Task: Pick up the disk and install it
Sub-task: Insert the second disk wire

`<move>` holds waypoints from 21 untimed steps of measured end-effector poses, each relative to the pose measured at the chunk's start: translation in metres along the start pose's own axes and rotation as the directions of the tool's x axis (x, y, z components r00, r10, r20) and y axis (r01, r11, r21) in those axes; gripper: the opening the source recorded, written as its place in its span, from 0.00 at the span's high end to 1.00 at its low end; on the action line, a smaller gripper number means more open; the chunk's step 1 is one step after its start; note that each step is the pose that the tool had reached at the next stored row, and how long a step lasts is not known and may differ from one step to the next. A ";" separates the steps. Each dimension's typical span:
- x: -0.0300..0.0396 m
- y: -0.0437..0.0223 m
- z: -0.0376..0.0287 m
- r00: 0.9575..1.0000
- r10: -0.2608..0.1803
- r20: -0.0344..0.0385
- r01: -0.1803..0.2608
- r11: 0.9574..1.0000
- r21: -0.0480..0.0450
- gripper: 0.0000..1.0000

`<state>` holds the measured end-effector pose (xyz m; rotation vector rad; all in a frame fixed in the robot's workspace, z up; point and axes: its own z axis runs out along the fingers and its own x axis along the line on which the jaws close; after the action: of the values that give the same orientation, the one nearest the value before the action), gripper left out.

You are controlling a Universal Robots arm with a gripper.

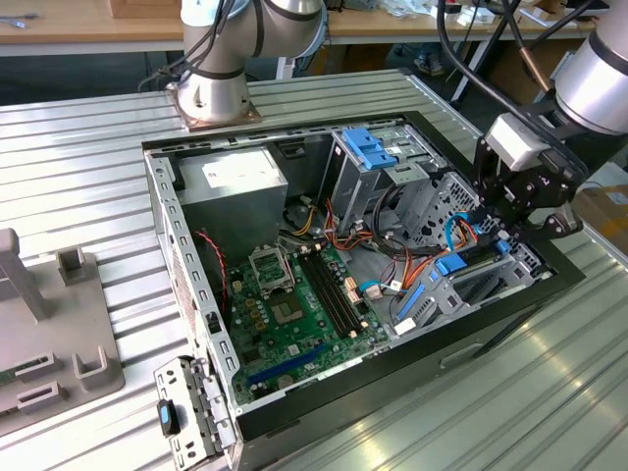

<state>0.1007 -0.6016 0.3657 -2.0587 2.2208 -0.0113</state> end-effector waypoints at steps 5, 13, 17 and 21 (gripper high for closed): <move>0.0000 0.0000 0.0001 1.000 0.001 0.012 -0.001 1.000 -0.001 0.64; 0.0000 -0.0001 0.0001 1.000 0.001 0.015 -0.001 1.000 -0.001 0.84; 0.0000 0.0000 0.0001 1.000 0.001 0.016 -0.001 1.000 -0.001 0.84; 0.0055 0.0015 -0.0001 1.000 0.001 0.017 -0.001 1.000 -0.001 0.84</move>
<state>0.0988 -0.6070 0.3653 -2.0504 2.2129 0.0068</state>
